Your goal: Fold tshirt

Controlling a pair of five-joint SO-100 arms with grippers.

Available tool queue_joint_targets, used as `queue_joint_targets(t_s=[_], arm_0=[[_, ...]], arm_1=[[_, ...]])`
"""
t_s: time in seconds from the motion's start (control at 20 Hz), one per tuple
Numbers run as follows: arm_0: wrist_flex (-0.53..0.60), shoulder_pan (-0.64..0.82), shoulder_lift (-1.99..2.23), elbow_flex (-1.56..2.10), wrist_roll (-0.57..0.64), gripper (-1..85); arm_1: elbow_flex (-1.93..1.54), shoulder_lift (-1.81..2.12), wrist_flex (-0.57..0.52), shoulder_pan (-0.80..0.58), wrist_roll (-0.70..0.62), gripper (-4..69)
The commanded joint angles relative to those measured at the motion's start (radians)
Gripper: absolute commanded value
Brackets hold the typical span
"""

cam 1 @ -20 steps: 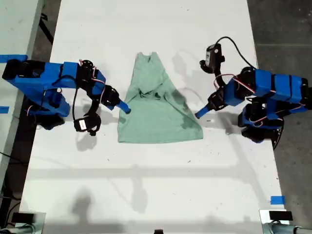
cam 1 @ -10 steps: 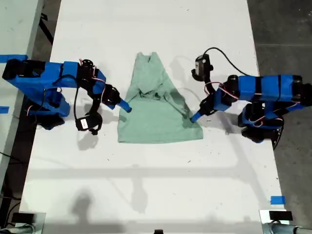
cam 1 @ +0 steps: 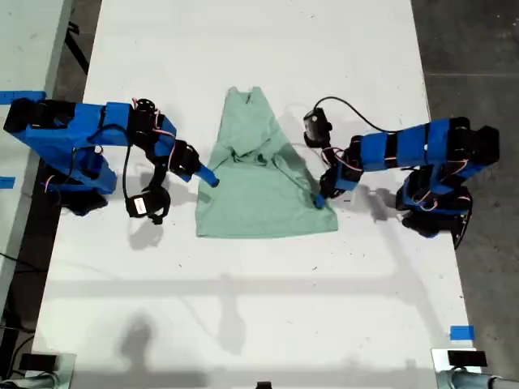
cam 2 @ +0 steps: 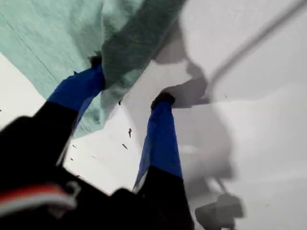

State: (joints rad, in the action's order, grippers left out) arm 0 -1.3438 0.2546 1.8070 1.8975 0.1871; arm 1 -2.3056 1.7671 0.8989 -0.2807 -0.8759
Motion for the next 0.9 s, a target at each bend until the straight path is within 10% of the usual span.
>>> queue_joint_targets(t_s=[0.0, 0.3, 0.6, 0.85], arm_0=[[0.012, 0.011, 0.032, -0.003, 0.002, 27.1], [0.017, 0.014, 0.021, -0.005, 0.005, 26.9], [0.017, 0.002, 0.021, -0.006, -0.002, 26.8], [0.017, 0.003, 0.021, -0.015, 0.002, 26.8]], arm_1=[[0.074, 0.0, -0.034, -0.018, -0.015, -0.5], [0.074, -0.006, -0.018, -0.031, -0.049, -1.0], [0.42, 0.034, 0.377, 0.037, 0.011, -1.0], [0.802, -0.298, 0.39, 0.1, 0.086, -1.0]])
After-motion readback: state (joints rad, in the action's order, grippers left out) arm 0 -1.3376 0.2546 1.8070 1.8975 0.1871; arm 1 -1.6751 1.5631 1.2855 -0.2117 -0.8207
